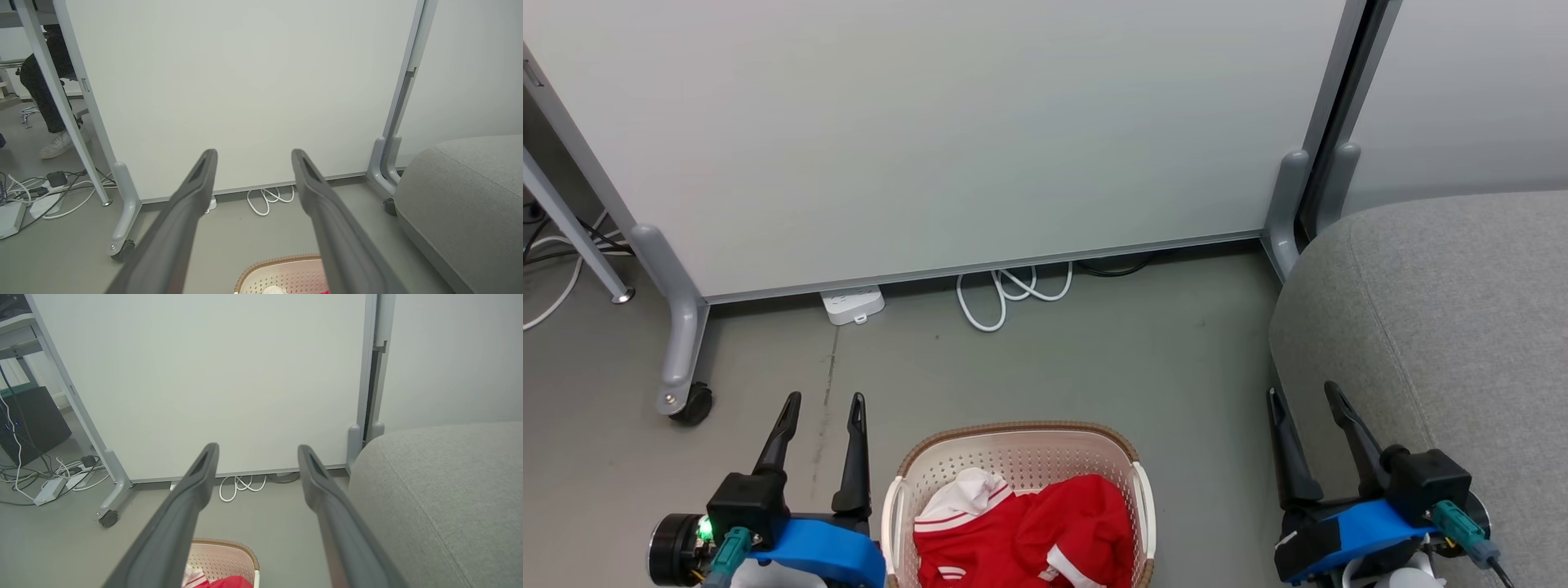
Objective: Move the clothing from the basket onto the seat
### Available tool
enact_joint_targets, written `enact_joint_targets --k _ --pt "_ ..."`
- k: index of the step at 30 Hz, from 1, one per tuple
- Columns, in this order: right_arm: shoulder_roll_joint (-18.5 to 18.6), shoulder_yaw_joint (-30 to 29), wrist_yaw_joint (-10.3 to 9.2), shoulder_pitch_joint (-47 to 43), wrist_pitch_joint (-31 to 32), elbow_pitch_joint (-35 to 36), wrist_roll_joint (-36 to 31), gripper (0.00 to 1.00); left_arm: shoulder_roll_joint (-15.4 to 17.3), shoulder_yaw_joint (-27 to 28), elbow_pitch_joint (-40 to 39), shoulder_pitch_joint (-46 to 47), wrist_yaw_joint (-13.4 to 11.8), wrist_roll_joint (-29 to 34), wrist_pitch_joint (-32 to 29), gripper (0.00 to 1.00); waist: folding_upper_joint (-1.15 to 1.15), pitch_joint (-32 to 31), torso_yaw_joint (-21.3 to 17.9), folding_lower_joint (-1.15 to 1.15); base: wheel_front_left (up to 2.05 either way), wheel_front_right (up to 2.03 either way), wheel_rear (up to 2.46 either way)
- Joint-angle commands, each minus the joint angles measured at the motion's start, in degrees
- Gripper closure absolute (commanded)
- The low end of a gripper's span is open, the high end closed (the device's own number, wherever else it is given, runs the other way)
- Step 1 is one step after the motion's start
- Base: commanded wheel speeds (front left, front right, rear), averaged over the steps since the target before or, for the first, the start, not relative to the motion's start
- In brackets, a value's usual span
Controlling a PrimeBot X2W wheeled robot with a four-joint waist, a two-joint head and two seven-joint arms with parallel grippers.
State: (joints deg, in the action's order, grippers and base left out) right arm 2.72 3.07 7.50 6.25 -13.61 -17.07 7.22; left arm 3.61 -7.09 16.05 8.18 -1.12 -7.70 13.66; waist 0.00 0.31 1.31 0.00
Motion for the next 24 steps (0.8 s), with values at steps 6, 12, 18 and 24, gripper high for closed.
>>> enact_joint_targets --k 6,12,18,24 --pt "0.27 0.03 -0.02 1.03 -1.0 -0.67 -3.26 0.0 0.25 -0.08 0.58 0.8 -0.21 3.02 0.93 0.0 0.0 -0.15 -0.04 0.0 0.0 0.0 0.0" --pt "0.28 0.17 -0.02 1.22 -1.61 -1.32 -5.55 0.0 0.11 -0.13 1.14 0.69 -0.15 5.15 1.55 0.0 0.0 -0.23 -0.11 0.0 0.0 0.0 0.0" --pt "0.27 -0.25 -0.02 1.42 -1.58 -1.98 -5.72 0.0 -0.04 0.18 1.51 0.74 0.07 5.25 1.58 0.0 0.0 -0.2 -0.19 0.0 0.0 0.0 0.0" --pt "0.26 -0.51 -0.02 1.41 -1.58 -2.55 -5.63 0.0 -0.16 0.26 2.05 0.8 0.26 5.34 1.58 0.0 0.0 -0.22 -0.15 0.0 0.0 0.0 0.0"
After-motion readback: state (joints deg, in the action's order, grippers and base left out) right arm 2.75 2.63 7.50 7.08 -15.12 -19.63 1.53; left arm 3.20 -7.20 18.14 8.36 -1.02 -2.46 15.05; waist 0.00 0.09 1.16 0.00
